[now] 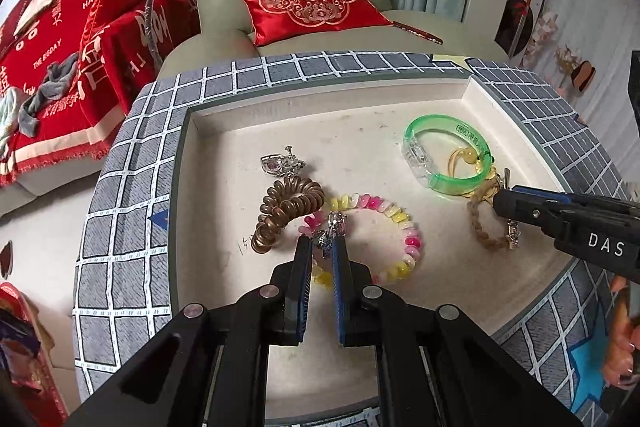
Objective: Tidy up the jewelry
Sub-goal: 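Carry both items into the tray and open both grippers to release them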
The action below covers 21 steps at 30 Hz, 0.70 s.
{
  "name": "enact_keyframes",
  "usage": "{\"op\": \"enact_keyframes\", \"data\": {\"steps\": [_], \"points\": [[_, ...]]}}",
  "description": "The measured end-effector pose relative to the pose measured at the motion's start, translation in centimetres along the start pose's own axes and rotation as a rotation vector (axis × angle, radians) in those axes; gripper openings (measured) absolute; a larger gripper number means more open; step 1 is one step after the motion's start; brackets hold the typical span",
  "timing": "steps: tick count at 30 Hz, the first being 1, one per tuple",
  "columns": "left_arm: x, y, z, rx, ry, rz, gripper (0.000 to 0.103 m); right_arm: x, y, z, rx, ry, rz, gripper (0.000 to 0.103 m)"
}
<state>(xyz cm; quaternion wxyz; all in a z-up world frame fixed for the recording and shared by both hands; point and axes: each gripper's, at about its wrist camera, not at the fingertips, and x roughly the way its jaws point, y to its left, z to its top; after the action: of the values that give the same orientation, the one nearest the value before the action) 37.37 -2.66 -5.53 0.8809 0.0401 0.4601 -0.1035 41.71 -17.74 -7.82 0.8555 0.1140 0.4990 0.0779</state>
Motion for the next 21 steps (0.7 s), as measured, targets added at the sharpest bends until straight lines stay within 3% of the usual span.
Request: {"op": "enact_keyframes", "data": {"steps": [5, 9, 14, 16, 21], "points": [[-0.12, -0.27, -0.16, 0.012, -0.005, 0.008, 0.024, 0.01, 0.57, -0.06, -0.024, 0.006, -0.019, 0.023], [-0.42, -0.42, -0.33, 0.013, -0.013, 0.015, 0.024, -0.05, 0.75, -0.09, -0.030, 0.012, -0.013, 0.043], [-0.84, -0.69, -0.39, 0.020, -0.028, 0.016, 0.024, 0.05, 0.61, -0.10, -0.016, 0.021, -0.006, 0.044], [-0.81, -0.71, -0.30, 0.020, -0.028, 0.019, 0.025, 0.06, 0.44, -0.12, -0.006, 0.025, 0.004, 0.059], [-0.71, -0.74, -0.26, 0.021, -0.025, 0.019, 0.025, -0.49, 0.12, -0.08, 0.009, 0.009, 0.030, 0.065]]}}
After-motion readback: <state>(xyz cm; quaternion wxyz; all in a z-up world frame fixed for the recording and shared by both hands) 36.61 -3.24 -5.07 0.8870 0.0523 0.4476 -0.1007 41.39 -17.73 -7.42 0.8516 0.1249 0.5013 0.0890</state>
